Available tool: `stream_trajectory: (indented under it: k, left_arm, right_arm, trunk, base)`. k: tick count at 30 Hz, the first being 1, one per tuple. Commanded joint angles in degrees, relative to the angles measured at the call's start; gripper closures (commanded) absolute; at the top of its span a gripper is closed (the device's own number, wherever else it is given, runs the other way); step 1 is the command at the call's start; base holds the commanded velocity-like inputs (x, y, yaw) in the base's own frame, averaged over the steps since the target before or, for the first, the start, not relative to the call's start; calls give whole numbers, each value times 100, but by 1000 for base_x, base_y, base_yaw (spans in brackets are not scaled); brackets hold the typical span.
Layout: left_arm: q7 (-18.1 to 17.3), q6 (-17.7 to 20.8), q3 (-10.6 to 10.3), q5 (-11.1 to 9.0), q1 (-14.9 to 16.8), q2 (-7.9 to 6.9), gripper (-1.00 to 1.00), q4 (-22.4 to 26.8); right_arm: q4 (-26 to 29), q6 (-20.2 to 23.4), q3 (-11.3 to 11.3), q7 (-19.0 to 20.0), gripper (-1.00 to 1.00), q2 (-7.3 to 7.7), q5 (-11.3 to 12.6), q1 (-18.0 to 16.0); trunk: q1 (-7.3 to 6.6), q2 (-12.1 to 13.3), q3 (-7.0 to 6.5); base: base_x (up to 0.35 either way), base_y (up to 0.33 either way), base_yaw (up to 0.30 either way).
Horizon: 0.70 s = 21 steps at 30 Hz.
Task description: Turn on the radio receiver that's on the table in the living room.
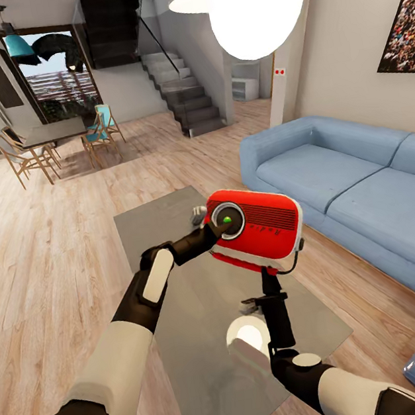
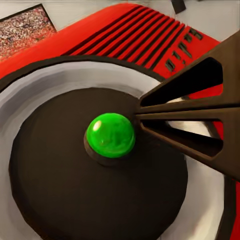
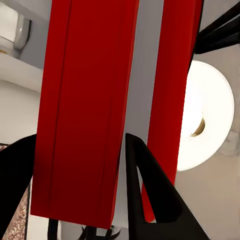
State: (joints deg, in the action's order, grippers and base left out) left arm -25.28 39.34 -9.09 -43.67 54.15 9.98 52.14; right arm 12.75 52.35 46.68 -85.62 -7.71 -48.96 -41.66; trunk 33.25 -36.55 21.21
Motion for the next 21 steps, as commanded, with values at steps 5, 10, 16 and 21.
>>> stream_trajectory:
  k: [5, 10, 16, 21]
  left_arm:
    - [-155, -26, -25, 19, -1, 2, 100, -3]
    - [-254, -32, -30, 29, -1, 2, 100, -2]
    - [-197, -219, -23, 64, -1, 2, 100, -2]
    - [522, -346, 2, 88, -7, 2, 100, -17]
  right_arm:
    - [8, 12, 301, -438, 100, -3, -79, 0]
    - [8, 12, 314, -438, 100, -3, -79, 0]
    - [8, 12, 286, -310, 100, 18, -42, 0]
    - [8, -41, 273, 609, 100, 293, -24, 0]
  trunk:
    - [0, 0, -1]
    - [0, 0, -1]
    - [0, 0, -1]
    - [0, 0, -1]
  base:
    - [0, 0, 0]
    - [0, 0, 0]
    - [0, 0, 0]
    - [0, 0, 0]
